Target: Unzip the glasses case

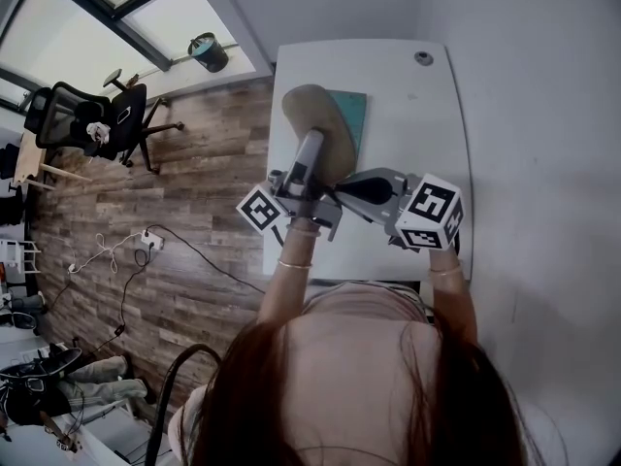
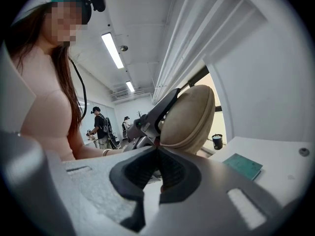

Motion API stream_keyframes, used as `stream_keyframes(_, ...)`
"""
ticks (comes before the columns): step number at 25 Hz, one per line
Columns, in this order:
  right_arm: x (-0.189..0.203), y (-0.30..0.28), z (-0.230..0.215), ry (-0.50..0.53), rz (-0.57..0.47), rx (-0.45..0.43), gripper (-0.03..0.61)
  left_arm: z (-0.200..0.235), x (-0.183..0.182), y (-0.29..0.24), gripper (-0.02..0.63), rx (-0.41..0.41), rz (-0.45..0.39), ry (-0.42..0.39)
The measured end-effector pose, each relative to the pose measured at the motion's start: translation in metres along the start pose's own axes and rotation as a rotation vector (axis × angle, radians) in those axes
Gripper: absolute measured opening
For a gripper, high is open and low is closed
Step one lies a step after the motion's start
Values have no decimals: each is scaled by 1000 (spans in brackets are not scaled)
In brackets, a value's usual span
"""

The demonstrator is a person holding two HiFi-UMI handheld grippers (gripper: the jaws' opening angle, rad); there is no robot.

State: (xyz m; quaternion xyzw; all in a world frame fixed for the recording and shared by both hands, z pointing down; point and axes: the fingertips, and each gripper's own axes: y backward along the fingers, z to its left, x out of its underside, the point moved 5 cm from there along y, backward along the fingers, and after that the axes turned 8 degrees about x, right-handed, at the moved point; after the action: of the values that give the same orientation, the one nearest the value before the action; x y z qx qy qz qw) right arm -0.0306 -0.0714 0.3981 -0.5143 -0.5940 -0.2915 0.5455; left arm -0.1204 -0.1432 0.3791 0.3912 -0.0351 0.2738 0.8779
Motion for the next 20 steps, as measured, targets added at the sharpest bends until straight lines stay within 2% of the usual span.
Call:
stream_keyframes(13, 0, 2, -22, -74, -28, 38, 29, 14, -8, -11, 291, -85, 94, -155)
stream_keyframes(20, -5, 16, -45, -89, -55, 98, 29, 18, -18, -22, 291, -173, 218, -373)
